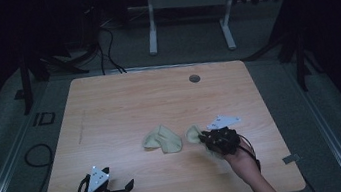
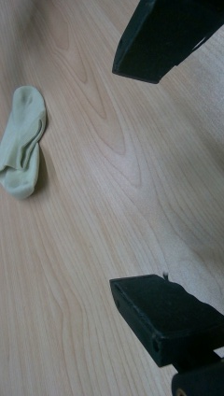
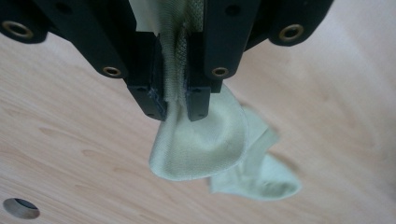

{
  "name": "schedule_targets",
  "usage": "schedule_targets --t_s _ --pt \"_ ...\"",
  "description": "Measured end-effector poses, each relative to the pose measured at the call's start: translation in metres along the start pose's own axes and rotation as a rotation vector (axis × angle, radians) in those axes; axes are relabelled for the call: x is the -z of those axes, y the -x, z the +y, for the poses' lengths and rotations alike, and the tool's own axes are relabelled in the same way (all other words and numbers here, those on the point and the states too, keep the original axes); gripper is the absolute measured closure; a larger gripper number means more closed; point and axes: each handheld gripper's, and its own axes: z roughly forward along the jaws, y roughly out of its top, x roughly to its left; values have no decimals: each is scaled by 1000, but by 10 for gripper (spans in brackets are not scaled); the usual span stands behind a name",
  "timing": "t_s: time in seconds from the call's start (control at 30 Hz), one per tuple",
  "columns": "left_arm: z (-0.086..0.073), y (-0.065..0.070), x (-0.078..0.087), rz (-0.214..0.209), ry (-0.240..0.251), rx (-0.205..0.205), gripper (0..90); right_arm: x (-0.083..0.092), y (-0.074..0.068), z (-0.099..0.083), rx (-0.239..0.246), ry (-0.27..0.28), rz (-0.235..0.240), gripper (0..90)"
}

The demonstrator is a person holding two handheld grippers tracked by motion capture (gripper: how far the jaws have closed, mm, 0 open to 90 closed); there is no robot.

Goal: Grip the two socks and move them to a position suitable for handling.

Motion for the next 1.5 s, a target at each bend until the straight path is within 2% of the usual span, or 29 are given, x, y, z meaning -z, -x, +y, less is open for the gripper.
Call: schedule_targets --t_s 0.07,0.13,0.3,0.4,0.47,0.7,0.8,0.83,0.97,1.07,1.17,1.3,1.37,1.43,1.47,1.5 --pt "0 1 -1 -6 -1 -3 11 5 -7 -5 16 0 24 784" --pt "0 2 -1 -4 -3 -7 11 9 -15 -11 47 -11 30 784" --pt "1 4 -2 -10 -4 -14 11 13 -30 -26 75 -19 79 784" --pt "1 6 -4 -13 -5 -18 11 11 -34 -34 89 -28 78 783" --pt "1 8 -5 -23 -10 -23 11 6 -36 -39 105 -37 66 782" --pt "4 19 -11 -60 -20 -49 11 -19 -40 -53 133 -92 80 776" --pt "6 23 -14 -113 -27 -30 11 -30 -43 -60 148 -115 84 758" --pt "7 25 -15 -130 -25 -21 11 -31 -44 -61 142 -101 85 743" --pt "12 35 -17 -143 -26 -57 11 -31 -47 -63 149 -85 99 625" --pt "17 43 -19 -143 -31 -108 11 -32 -48 -64 143 -85 140 470" --pt "24 50 -22 -150 -37 -161 11 -33 -51 -63 135 -91 152 393" --pt "34 59 -27 -182 -35 -192 19 -36 -54 -61 134 -99 168 303" --pt "39 66 -32 -194 -40 -216 54 -35 -55 -58 135 -107 168 286" --pt "44 73 -36 -203 -45 -246 76 -29 -56 -55 130 -86 164 285" --pt "46 76 -38 -207 -40 -261 129 -26 -55 -53 124 -79 171 287" --pt "49 80 -40 -210 -41 -277 145 -22 -55 -51 125 -72 171 306"
